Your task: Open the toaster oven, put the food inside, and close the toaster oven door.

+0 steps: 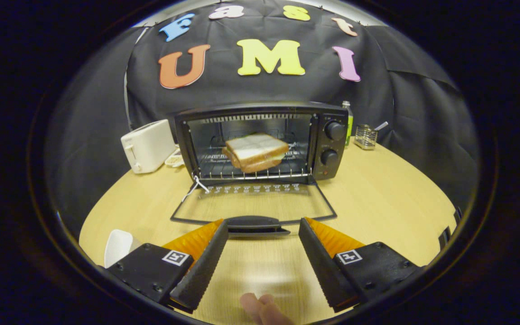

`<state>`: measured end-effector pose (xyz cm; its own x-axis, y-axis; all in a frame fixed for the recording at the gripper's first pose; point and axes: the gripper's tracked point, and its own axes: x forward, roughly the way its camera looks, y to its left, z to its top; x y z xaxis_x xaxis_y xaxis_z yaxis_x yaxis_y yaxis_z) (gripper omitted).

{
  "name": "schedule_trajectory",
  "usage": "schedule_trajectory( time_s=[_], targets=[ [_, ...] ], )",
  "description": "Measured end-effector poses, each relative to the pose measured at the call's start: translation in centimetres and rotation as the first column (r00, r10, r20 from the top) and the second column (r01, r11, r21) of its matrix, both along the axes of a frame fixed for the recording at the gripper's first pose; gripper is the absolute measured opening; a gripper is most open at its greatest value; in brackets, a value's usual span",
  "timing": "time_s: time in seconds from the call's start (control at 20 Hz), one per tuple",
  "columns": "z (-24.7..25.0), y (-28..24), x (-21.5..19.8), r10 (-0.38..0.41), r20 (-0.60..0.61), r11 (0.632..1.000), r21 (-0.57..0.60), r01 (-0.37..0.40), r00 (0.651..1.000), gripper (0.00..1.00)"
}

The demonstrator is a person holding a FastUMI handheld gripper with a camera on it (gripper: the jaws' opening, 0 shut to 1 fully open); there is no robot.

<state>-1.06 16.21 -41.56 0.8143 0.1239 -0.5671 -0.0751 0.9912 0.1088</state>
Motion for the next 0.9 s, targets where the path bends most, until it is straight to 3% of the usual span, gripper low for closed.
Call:
schedule_trajectory(
  time_s=[0.3, 0.45, 0.65, 0.9],
  targets=[
    [-3.5, 0.0, -1.4, 0.000, -0.075, 1.000, -0.011, -0.001, 0.997, 1.00],
    [-3.9, 1.0, -0.9, 0.027, -0.075, 0.999, -0.025, -0.029, 0.997, 1.00],
    [-5.8, 0.9, 0.0, 0.006, -0.136, 0.998, -0.054, -0.013, 0.991, 1.00],
    [-5.6, 0.7, 0.7, 0.005, -0.124, 0.998, -0.065, -0.013, 0.992, 1.00]
  ],
)
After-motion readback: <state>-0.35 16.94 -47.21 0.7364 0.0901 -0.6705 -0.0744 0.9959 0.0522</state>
